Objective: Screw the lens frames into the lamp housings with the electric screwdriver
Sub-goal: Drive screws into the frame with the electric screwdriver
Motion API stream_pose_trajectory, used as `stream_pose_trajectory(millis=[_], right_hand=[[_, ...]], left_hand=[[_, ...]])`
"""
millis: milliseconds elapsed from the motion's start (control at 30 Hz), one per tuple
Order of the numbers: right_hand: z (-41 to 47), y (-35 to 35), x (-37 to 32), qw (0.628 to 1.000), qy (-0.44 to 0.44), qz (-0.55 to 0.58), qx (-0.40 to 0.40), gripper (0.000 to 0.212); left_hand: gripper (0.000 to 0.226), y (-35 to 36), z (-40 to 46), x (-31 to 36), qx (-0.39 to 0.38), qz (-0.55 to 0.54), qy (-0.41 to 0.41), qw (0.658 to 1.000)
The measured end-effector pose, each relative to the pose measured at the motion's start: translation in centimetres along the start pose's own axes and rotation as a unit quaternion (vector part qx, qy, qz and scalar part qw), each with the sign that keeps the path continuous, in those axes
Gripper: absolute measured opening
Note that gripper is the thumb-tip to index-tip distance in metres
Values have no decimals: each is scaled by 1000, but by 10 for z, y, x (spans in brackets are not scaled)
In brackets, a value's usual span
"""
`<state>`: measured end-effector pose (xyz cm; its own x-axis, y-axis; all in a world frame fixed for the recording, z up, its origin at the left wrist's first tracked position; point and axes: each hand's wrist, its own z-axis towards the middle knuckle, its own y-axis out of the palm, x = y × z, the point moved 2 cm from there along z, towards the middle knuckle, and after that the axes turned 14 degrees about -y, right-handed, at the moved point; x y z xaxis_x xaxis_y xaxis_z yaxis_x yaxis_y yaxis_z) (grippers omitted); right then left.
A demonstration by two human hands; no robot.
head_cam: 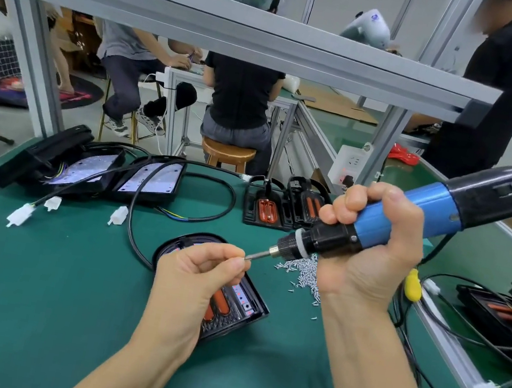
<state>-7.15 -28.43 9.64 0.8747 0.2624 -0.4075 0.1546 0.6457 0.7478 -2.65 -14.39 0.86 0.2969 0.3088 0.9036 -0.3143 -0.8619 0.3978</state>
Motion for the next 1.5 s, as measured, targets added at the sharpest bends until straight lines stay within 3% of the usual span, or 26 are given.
stream_pose_trajectory(millis=[100, 200, 400, 500, 633, 700, 800, 867, 1000, 1133, 1200, 1300, 1500], right_hand=[[0, -2, 3, 999, -5, -1, 34, 15], [0, -6, 3, 998, -4, 12, 67, 10], [-1, -9, 4, 1000, -7, -4, 23, 21], [-1, -10, 6, 999, -9, -2, 33, 15], [1, -15, 8, 998, -12, 2, 59, 8], [3, -17, 8, 999, -15, -1, 53, 12], [3, -23, 6, 999, -10, -16, 29, 21], [2, -29, 5, 999, -3, -35, 13, 20], [-7, -42, 8, 997, 6, -76, 3, 11], [-14, -51, 14, 995, 20, -96, -7, 8], [-17, -53, 16, 994, 22, -101, -18, 12], [-19, -56, 17, 993, 23, -113, -38, 15], [-20, -61, 20, 988, 18, -137, -63, 16]], left_hand=[[13, 0, 0, -3, 32, 3, 28, 999], [17, -1, 2, -3, 13, -13, 21, 1000], [12, -2, 9, -3, -54, -13, -11, 998], [12, -5, 12, -1, -54, 0, 1, 999], [31, -10, 11, 4, -76, 37, -3, 996], [44, -24, 13, 8, -33, 85, 0, 996], [28, -58, 21, 18, 137, 168, 35, 975], [21, -80, 26, 18, 216, 256, 3, 942], [60, -95, 29, 3, 186, 378, -172, 890], [93, -81, 36, -2, 178, 399, -184, 881], [107, -74, 39, -7, 182, 385, -184, 886], [111, -69, 40, -15, 168, 276, -191, 927], [88, -66, 41, -24, 161, 185, -192, 950]])
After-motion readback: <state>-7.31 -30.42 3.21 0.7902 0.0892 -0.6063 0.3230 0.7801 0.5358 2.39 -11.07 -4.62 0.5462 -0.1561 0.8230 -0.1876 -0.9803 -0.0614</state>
